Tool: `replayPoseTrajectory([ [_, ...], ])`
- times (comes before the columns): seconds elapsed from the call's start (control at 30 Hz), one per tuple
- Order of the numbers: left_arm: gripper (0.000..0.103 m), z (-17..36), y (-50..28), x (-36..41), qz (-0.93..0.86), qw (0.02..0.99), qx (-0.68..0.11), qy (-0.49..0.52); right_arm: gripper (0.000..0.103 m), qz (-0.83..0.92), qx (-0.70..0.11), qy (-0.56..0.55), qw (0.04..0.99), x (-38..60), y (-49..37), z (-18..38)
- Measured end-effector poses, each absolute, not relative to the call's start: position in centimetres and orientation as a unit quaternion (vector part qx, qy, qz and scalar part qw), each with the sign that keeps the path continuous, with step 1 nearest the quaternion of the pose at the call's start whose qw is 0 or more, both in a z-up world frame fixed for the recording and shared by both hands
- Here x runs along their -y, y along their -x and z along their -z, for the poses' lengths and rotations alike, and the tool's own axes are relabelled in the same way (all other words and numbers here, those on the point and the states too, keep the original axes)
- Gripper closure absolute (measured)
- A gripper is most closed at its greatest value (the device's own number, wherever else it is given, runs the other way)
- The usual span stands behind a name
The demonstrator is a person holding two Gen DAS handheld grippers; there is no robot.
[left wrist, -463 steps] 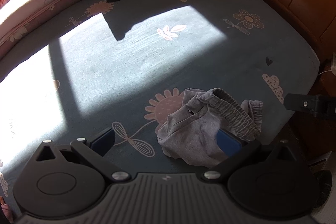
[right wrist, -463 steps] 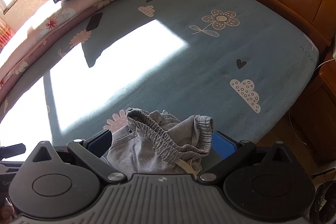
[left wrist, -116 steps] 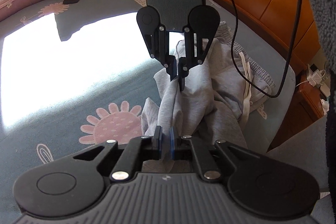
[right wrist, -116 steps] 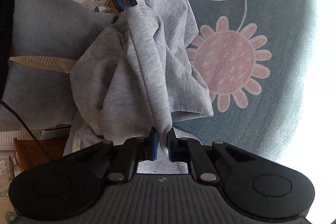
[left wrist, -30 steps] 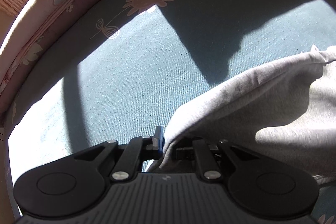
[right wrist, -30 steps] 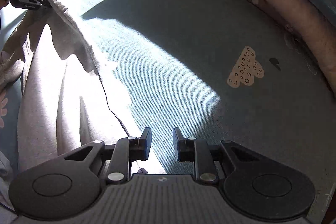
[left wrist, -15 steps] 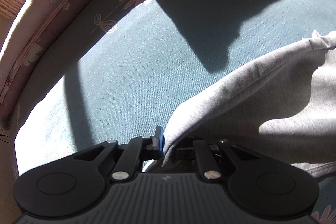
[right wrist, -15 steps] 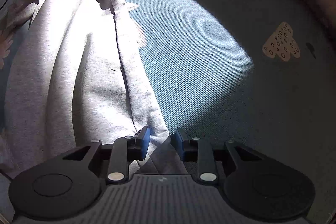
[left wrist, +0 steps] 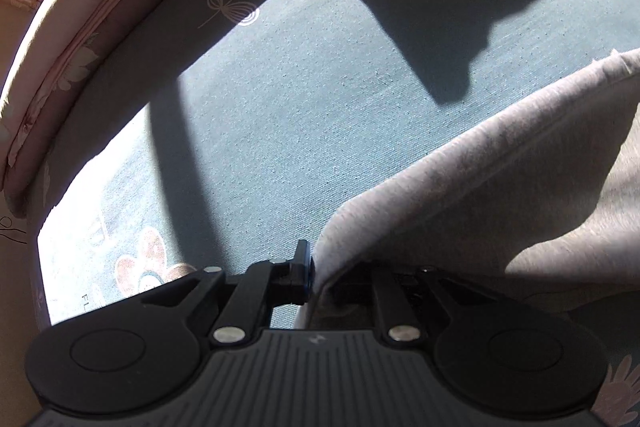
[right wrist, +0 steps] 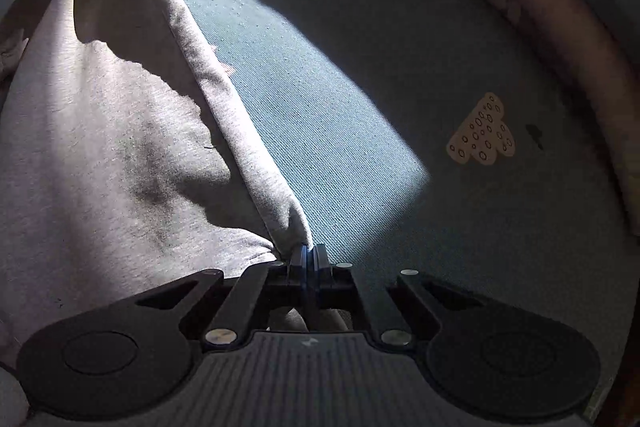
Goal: Fold clothes
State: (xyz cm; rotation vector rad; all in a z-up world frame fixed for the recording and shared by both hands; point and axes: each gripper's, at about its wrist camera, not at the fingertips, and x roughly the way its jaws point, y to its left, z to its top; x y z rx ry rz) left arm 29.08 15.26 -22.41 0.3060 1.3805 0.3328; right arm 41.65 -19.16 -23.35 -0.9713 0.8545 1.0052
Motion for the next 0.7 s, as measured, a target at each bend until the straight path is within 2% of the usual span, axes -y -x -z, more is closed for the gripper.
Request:
replayPoseTrajectory([
  [0.17,0.091,25.1,-31.1,-14.5,-0.148,0.739,-0.638,-0.157,0.103,-0.405,-0.393,0.416,0.713,18.5,-43.9,24.4],
  [0.3,0.085,25.8,-30.9,-14.1,-0.148,0.739,-0.635,-0.169,0.102,-0.396,-0.403,0.384,0.730,19.4,-44.2,23.4],
  [0.43,0.074,25.0,-30.1,-14.6,-0.145,0.748,-0.629,-0.157,0.099,-0.386,-0.419,0.356,0.741,21.0,-44.0,22.4],
  [0.7,0.073,22.1,-29.3,-14.7,-0.148,0.768,-0.608,-0.138,0.095,-0.378,-0.434,0.315,0.755,22.4,-42.3,21.3],
])
